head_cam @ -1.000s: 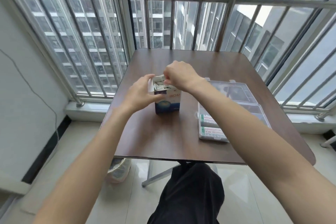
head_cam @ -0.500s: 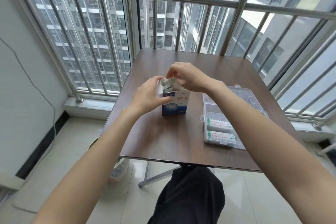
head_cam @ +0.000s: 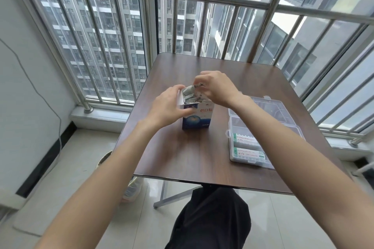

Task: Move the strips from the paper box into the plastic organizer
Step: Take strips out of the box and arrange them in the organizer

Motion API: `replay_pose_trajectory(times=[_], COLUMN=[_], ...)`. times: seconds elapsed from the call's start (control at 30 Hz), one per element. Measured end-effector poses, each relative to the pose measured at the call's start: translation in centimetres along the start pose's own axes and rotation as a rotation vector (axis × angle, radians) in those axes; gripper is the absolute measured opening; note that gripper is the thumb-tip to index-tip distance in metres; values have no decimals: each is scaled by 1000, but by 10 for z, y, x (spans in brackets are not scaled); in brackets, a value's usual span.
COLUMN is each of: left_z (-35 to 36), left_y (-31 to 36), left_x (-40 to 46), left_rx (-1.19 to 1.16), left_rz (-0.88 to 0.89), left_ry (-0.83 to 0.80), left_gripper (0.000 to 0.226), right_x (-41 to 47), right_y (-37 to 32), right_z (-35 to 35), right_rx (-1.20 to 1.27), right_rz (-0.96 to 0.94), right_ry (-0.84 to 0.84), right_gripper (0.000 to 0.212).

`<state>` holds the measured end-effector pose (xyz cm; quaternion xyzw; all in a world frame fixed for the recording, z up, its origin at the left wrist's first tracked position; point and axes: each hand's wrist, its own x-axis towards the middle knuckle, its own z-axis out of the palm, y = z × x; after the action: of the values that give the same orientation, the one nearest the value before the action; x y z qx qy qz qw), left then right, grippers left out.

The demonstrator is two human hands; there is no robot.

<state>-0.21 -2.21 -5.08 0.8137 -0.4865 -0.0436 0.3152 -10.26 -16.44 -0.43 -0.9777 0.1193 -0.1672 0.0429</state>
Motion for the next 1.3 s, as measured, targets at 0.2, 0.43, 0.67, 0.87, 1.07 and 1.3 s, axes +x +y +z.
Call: replay_pose_trajectory(times=[0.2,0.43,0.67,0.87,1.07,1.3], left_z=[1,-4,-2,-23,4,49], left_y=[-3,6,6,59,105,120], left_x=[5,9,13,-4,-16,-20], left_rx=[12,-12,158,-455,-774,-814], left_rz=[9,197,148,185,86,9], left_ry=[-15,141,47,20,-535,-545], left_gripper=[77,76,49,44,20,12], right_x=[-5,-5,-15,-66,-118,-176], right_y=[11,21,31,23,21,45], right_z=[-6,-13,-39,-50,-48,-47], right_rx=[250,215,452,996,937,941], right_rz=[108,36,123,223,304,666], right_ry=[75,153,324,314,341,259], right_gripper=[21,9,14,17,10,24])
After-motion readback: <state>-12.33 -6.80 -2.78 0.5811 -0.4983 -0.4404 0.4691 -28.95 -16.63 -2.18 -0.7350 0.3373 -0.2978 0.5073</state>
